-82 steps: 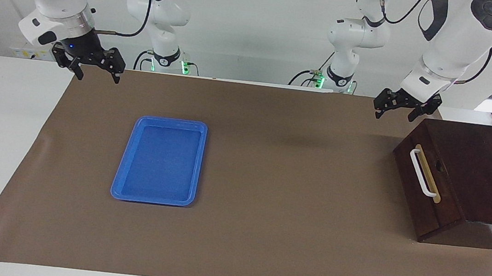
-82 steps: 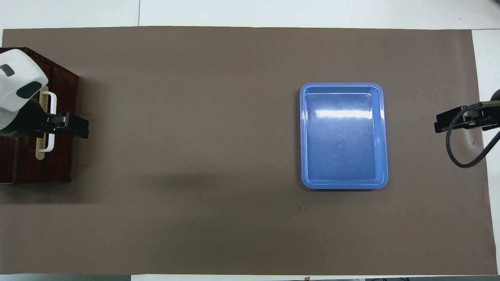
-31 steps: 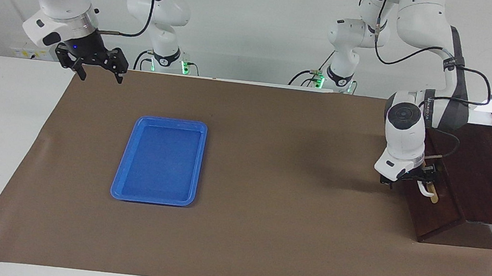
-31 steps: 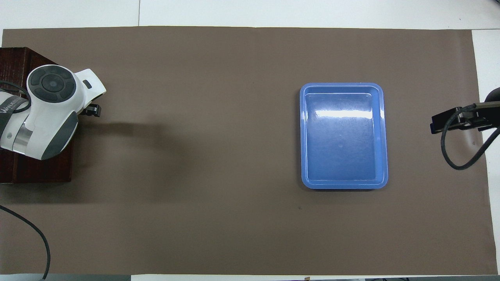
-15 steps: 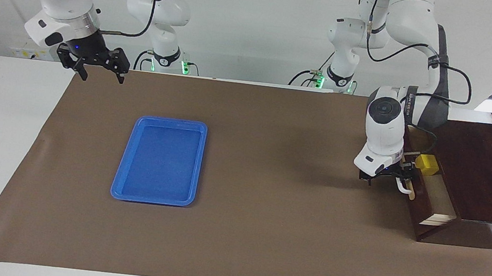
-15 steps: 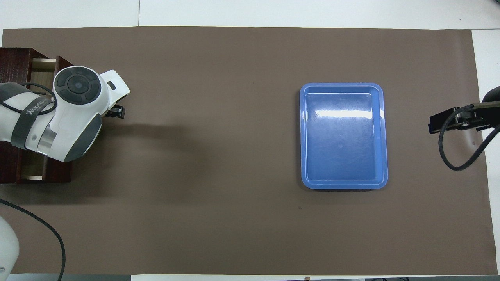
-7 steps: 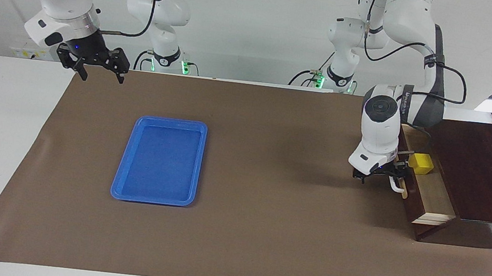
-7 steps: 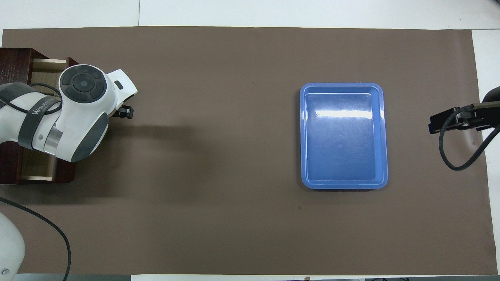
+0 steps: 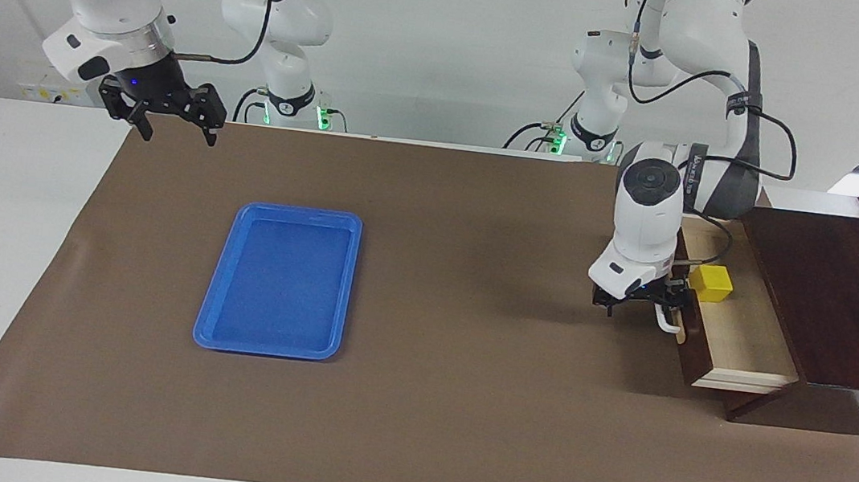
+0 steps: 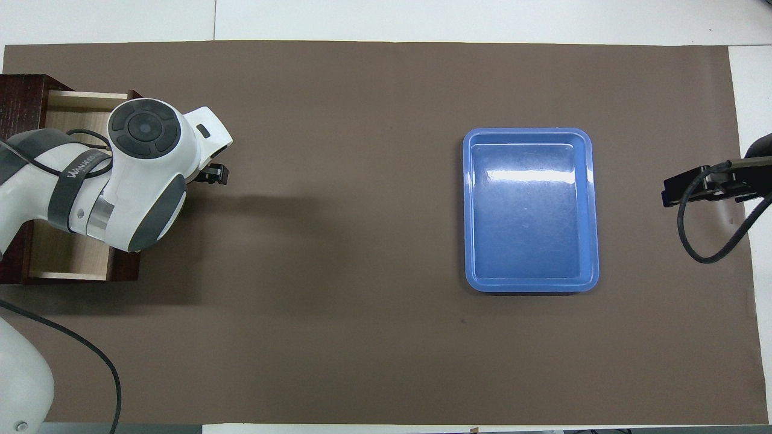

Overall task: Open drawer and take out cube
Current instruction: 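Pull the white drawer handle outward with the left gripper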

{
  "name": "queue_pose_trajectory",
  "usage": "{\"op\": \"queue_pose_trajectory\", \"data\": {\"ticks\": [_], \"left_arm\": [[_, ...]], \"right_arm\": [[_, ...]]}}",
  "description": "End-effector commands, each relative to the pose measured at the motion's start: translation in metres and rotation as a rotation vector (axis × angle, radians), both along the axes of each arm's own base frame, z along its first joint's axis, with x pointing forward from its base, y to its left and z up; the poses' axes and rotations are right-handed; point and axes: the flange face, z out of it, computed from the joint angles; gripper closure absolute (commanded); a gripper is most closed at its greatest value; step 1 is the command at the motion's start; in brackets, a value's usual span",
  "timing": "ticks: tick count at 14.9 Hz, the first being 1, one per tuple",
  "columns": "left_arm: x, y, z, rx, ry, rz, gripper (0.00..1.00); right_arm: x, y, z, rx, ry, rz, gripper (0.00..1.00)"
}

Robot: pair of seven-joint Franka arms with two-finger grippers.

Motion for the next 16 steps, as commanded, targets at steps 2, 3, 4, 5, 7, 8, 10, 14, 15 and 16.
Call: {"op": "queue_pose_trajectory", "data": {"ticks": [2,3,4,5,7,8,10,14,15,16], "left_arm": [[-0.005,-0.017,0.002,-0.024,0.020,0.013,0.00],[-0.004,-0.013,0.005,-0.020,0.024,0.017,0.00],[-0.001,-0.011,0.014,-0.016,0.026,0.024,0.00],[0.001,-0.009,0.022,-0.009,0.032,0.026,0.00],[0.006,-0.010,0.041,-0.021,0.046,0.018,0.00],[0.009,-0.008,0.054,-0.019,0.057,0.012,0.00],[0.013,-0.005,0.079,-0.010,0.074,0.007,0.00],[0.017,0.004,0.128,-0.098,0.091,0.107,0.00],[0.019,0.015,0.137,-0.118,0.085,0.156,0.00],[0.024,0.033,0.150,-0.149,0.060,0.243,0.00]], "right_arm": [[-0.006,-0.001,-0.001,0.015,-0.001,0.002,0.00],[-0.006,-0.001,-0.001,0.015,-0.001,0.002,0.00],[-0.006,-0.001,-0.001,0.015,-0.001,0.002,0.00],[-0.006,-0.001,0.000,0.015,-0.002,0.002,0.00],[-0.006,-0.001,0.000,0.015,-0.002,0.004,0.00],[-0.006,0.000,0.000,0.015,-0.002,0.004,0.00],[-0.006,0.001,0.000,0.015,-0.002,0.005,0.00],[-0.006,0.002,-0.001,0.015,-0.001,0.007,0.00],[-0.006,0.002,-0.001,0.015,-0.001,0.007,0.00],[-0.006,0.002,-0.001,0.015,-0.001,0.007,0.00]]}}
